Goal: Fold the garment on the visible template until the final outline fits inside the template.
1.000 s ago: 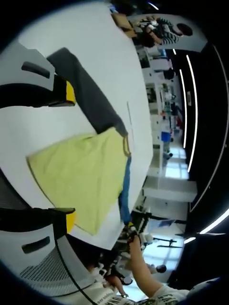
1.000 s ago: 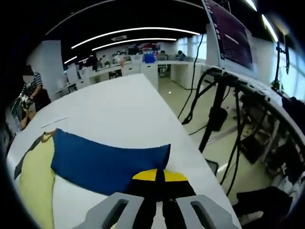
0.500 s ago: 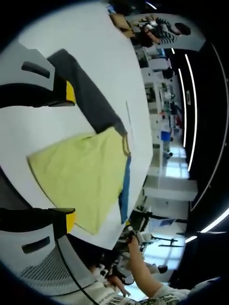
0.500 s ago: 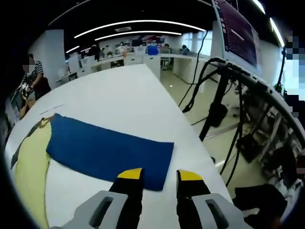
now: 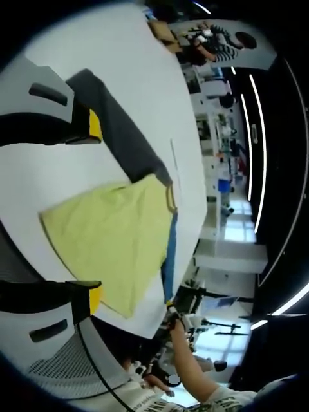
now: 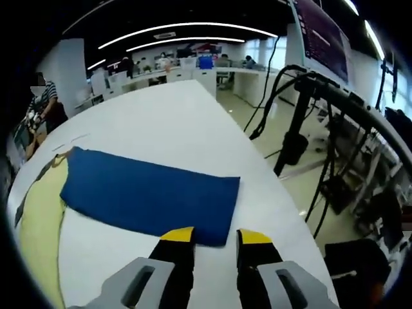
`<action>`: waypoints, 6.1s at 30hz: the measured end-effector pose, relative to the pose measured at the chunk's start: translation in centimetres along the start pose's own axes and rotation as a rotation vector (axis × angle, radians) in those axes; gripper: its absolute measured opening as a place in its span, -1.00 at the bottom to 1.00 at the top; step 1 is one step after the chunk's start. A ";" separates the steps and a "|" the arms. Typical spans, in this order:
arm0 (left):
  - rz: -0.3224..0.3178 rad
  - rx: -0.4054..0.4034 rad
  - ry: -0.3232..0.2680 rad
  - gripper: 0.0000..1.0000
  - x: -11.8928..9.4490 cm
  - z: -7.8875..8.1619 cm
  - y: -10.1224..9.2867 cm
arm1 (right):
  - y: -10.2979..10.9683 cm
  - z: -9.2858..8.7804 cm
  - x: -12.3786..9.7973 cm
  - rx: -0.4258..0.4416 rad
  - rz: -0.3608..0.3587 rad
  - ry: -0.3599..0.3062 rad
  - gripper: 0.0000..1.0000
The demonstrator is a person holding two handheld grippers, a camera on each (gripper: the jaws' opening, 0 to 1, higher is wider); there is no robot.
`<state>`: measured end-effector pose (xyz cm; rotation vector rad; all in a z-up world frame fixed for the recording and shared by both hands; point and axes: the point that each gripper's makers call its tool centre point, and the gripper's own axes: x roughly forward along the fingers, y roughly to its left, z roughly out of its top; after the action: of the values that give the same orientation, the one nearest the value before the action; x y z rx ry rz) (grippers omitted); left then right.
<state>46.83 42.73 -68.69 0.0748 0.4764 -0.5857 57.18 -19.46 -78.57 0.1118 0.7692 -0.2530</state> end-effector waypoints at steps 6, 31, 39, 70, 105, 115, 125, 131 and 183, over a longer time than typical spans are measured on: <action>0.003 0.004 0.005 0.68 -0.1 -0.1 0.0 | 0.1 -0.1 0.0 0.006 0.006 -0.007 -0.62; 0.007 0.007 0.007 0.69 -0.3 0.0 0.2 | 0.9 -0.1 -0.3 0.067 0.021 0.031 -1.00; 0.007 0.008 -0.001 0.70 -0.3 0.2 0.3 | 0.6 1.0 -0.4 0.092 0.037 0.001 -1.00; -0.009 0.007 -0.004 0.74 -0.1 0.3 -0.1 | 0.2 6.9 -0.4 0.053 0.071 -0.102 -1.00; -0.006 -0.006 -0.019 0.75 -0.2 0.3 -0.1 | 8.7 10.2 -3.1 -0.005 0.233 -0.180 -1.00; -0.001 -0.009 -0.021 0.75 -0.3 0.2 -0.1 | 11.3 10.8 -3.2 -0.020 0.282 -0.186 -1.00; 0.006 -0.014 -0.026 0.74 -0.5 0.2 0.0 | 13.6 11.0 -2.7 -0.014 0.327 -0.183 -1.00; 0.016 -0.019 -0.028 0.74 -0.7 0.1 0.3 | 15.4 11.1 -2.6 -0.006 0.366 -0.189 -1.00; 0.027 -0.027 -0.025 0.73 -0.9 -0.3 0.5 | 28.4 10.1 -2.3 0.009 0.570 -0.138 -1.00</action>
<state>46.28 43.65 -68.57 0.0481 0.4582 -0.5534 69.93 6.41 -69.52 0.3119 0.5712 0.2750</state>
